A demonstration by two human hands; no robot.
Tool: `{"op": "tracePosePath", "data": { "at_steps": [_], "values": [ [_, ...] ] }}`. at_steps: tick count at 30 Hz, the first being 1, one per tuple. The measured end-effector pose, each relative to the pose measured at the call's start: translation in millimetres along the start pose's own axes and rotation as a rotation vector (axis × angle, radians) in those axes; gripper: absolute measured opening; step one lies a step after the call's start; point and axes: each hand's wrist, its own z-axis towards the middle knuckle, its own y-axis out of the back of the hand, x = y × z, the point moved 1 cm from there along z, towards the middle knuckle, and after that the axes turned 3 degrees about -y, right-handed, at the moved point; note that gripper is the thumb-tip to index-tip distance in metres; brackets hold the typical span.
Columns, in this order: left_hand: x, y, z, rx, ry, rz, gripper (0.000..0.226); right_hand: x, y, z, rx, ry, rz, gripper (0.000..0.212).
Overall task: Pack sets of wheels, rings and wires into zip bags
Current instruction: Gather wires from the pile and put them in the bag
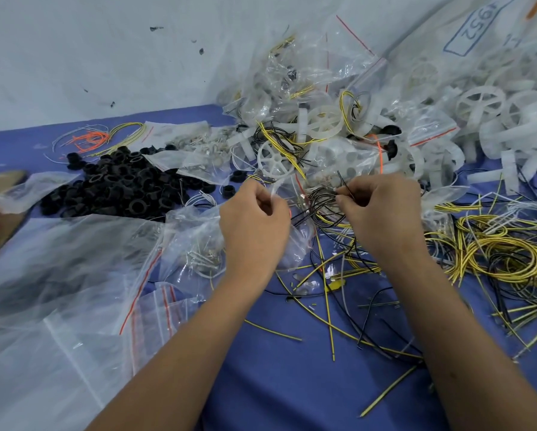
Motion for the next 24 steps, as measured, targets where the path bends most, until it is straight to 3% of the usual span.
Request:
{"op": "tracePosePath", "data": {
  "at_steps": [8,13,19,24],
  "values": [
    [-11,-6,-9,0.059,-0.199,0.040,0.021,13,-2,-3,0.291,-0.142,0.404,0.009],
    [-15,-10,-14,0.113,-0.271,0.019,0.020,18,-8,-9,0.353,-0.062,0.388,0.009],
    [-10,-9,-13,0.103,-0.207,0.002,0.016,19,-8,-11,0.510,-0.034,0.330,0.013],
    [1,-9,-7,0.308,-0.158,0.119,0.013,13,-15,-11,0.458,-0.152,0.373,0.015]
  ]
}}
